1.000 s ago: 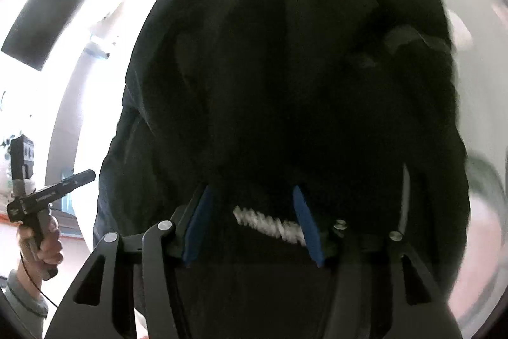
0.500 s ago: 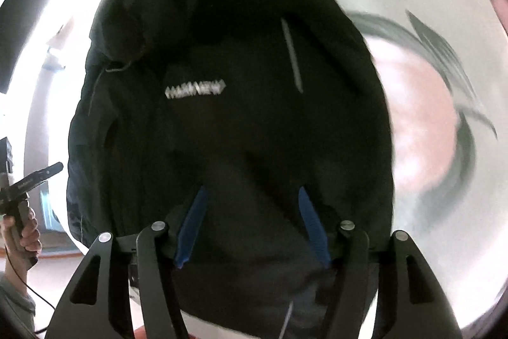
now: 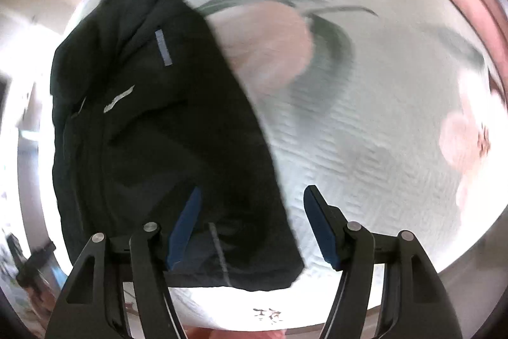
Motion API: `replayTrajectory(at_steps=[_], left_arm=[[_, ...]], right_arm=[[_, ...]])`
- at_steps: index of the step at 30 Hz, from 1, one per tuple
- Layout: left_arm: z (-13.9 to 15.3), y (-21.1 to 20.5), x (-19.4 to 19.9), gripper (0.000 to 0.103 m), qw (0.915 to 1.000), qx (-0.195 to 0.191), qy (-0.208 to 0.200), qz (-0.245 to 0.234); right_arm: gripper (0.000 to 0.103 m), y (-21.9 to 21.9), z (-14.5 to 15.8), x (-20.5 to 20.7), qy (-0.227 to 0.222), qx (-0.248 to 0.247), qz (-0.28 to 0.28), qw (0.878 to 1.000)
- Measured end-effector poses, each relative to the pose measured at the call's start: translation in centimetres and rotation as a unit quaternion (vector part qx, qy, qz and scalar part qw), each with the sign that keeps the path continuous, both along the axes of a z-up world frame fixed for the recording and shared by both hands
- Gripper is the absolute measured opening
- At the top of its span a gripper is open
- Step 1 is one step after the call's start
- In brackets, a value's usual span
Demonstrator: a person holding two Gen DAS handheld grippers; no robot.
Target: Fold large clothes
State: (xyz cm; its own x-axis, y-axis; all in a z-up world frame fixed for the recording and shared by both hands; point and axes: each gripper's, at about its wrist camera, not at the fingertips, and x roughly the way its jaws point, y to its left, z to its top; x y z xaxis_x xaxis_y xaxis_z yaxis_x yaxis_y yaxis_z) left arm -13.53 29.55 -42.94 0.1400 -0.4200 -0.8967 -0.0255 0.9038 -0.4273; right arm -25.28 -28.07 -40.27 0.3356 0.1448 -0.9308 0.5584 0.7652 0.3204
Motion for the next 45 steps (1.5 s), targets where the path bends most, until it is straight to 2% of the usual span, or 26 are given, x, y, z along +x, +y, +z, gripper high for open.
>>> replayTrajectory(at_steps=[2,4,5,10,14,16,17,19,20,22,25,29,31,32,33,34,35,36,37,38,39,41,43,45], left_arm=[[-0.9,0.7,-0.5,0.068,0.9997,-0.025,0.005,0.006],[-1.8,1.1,-0.8,0.067,0.9997,-0.021,0.004,0.011],[-2.0,1.6,-0.8,0.067,0.9997,-0.020,0.002,0.016],[-3.5,2.8,0.2,0.067,0.9974,-0.063,0.003,0.035],[-5.2,2.7,1.9,0.067,0.9907,-0.130,0.025,0.031],[-5.3,2.2,1.8,0.067,0.9891,-0.143,0.019,0.029],[-5.2,1.8,1.5,0.065,0.9883,-0.149,0.014,0.026],[-5.3,1.3,1.1,0.035,0.9876,-0.156,0.012,0.018],[-5.2,1.0,0.8,0.016,0.9878,-0.155,0.013,0.009],[-4.5,0.4,0.3,0.013,0.9856,-0.169,-0.003,-0.004],[-3.5,0.0,0.0,0.013,0.9823,-0.187,-0.016,0.000],[-5.1,-0.1,0.6,0.016,0.9865,-0.163,0.011,0.012],[-6.1,0.0,0.8,0.026,0.9857,-0.165,0.024,0.022],[-6.7,-0.1,0.8,0.043,0.9830,-0.178,0.037,0.028],[-7.2,0.0,0.6,0.052,0.9799,-0.190,0.048,0.034],[-7.3,-0.1,0.5,0.053,0.9774,-0.201,0.051,0.040],[-7.1,-0.4,0.3,0.053,0.9790,-0.195,0.046,0.038],[-6.6,-0.9,0.2,0.051,0.9831,-0.177,0.037,0.026],[-6.2,-1.5,0.0,0.050,0.9865,-0.159,0.034,0.013],[-6.0,-1.9,-0.1,0.041,0.9885,-0.147,0.035,0.003],[-5.5,-2.4,-0.3,0.026,0.9903,-0.134,0.035,-0.010],[-4.3,-2.8,-0.6,0.010,0.9937,-0.106,0.031,-0.022],[-2.9,-2.9,-0.3,0.008,0.9924,-0.119,0.029,-0.012],[0.2,-3.3,0.5,0.008,0.9913,-0.131,0.006,-0.008]], right_arm=[[0.070,-0.3,-1.1,-0.4,0.000,0.022,0.001,1.000],[0.070,-0.3,-2.3,-0.6,-0.002,0.047,0.008,0.999],[0.070,-0.2,-2.9,-0.6,-0.003,0.051,0.009,0.999],[0.070,0.3,-5.2,-0.3,-0.007,0.061,0.019,0.998],[0.070,1.0,-5.9,0.3,-0.018,0.067,0.024,0.997],[0.057,1.5,-6.0,0.7,-0.014,0.067,0.041,0.997],[0.054,1.7,-6.1,0.7,-0.012,0.074,0.048,0.996],[0.052,2.3,-6.3,0.6,-0.009,0.081,0.063,0.995],[0.051,2.5,-6.2,0.4,-0.008,0.079,0.071,0.994],[0.051,3.4,-6.1,0.0,-0.006,0.082,0.090,0.993],[0.051,4.8,-6.4,-0.6,0.010,0.086,0.122,0.989],[0.052,4.1,-7.2,-0.6,0.010,0.115,0.102,0.988],[0.052,3.2,-7.5,-0.2,0.001,0.133,0.082,0.988],[0.052,2.9,-7.6,0.1,0.002,0.137,0.078,0.987],[0.052,2.9,-7.6,0.4,0.005,0.136,0.082,0.987],[0.048,3.2,-7.4,0.5,0.010,0.128,0.092,0.987],[0.041,3.9,-7.0,0.7,0.014,0.107,0.115,0.987],[0.023,4.2,-6.7,0.6,0.011,0.100,0.135,0.986],[0.018,4.3,-6.3,0.6,0.010,0.096,0.144,0.985],[0.016,4.4,-5.9,0.7,0.010,0.092,0.148,0.985],[0.014,4.4,-5.4,0.8,0.009,0.090,0.152,0.984],[0.013,4.7,-4.7,1.2,0.012,0.085,0.156,0.984],[0.011,4.9,-3.6,1.5,0.008,0.087,0.158,0.984],[0.011,4.6,-1.3,2.7,-0.008,0.093,0.156,0.983]])
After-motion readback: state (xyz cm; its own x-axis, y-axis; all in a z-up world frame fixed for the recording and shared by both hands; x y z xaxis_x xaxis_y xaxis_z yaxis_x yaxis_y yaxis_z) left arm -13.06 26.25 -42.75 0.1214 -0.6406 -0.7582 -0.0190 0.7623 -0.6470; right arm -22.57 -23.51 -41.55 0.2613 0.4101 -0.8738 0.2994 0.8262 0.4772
